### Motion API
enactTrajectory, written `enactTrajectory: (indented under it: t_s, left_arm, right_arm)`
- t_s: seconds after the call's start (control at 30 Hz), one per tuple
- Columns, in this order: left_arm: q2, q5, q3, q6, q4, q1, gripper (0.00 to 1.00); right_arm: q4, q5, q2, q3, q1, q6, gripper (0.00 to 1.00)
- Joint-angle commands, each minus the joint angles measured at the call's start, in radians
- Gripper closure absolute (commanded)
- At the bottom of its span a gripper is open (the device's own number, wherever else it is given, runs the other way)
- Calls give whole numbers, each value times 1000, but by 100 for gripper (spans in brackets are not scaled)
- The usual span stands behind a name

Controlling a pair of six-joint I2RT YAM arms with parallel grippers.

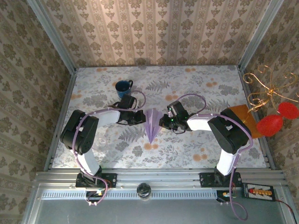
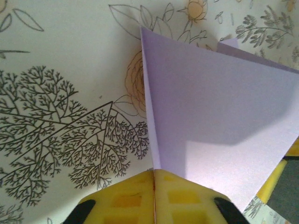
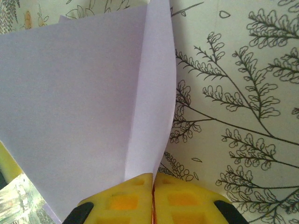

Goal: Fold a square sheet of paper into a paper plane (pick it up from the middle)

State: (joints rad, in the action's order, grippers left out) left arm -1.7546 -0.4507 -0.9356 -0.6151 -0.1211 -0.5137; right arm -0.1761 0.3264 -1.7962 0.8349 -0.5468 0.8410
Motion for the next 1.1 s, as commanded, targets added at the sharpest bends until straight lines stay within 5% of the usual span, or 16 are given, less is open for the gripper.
enactTrajectory:
  t_s: [0.0, 0.5, 0.67, 1.07]
  left_arm:
    - [23, -38, 39, -21, 52, 24, 95]
    - [42, -94, 161, -132, 287, 40, 96]
    - [41, -101, 159, -133, 280, 38, 96]
    - [49, -77, 143, -134, 232, 29, 97]
  right_arm:
    - [26, -16, 32, -8, 10, 3, 92]
    - [65, -31, 41, 0, 21, -1, 89]
    - [182, -49, 106, 38, 11, -42, 65]
    - [484, -276, 140, 174, -161, -90, 37]
